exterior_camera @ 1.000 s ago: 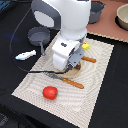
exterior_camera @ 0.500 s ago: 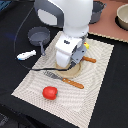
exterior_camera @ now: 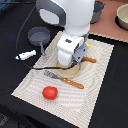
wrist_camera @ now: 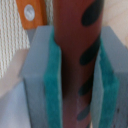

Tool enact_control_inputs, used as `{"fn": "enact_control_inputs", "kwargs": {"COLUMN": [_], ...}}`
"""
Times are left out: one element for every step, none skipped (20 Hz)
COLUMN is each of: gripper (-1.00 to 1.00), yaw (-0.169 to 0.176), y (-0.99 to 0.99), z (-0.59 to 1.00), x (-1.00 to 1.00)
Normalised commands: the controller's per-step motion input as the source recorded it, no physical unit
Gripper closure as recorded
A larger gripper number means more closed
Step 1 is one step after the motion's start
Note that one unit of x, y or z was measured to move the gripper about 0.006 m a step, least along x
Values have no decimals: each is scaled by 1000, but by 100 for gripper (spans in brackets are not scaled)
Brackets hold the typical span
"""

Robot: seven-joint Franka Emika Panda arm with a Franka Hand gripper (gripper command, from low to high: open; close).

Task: Interact with the objects in diverse but meaningful ways.

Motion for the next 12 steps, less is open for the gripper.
{"fn": "enact_control_inputs", "kwargs": {"gripper": [100,100,100,100,100,100,100,100,100,100,100,100], "yaw": [0,0,0,0,4,4,20,36,43,56,79,91], "y": [31,77,211,326,434,531,494,314,226,286,294,303], "z": [1000,1000,1000,1000,1000,1000,780,457,314,269,254,149], "x": [454,446,480,426,329,149,-20,-263,-383,-500,-651,-843]}}
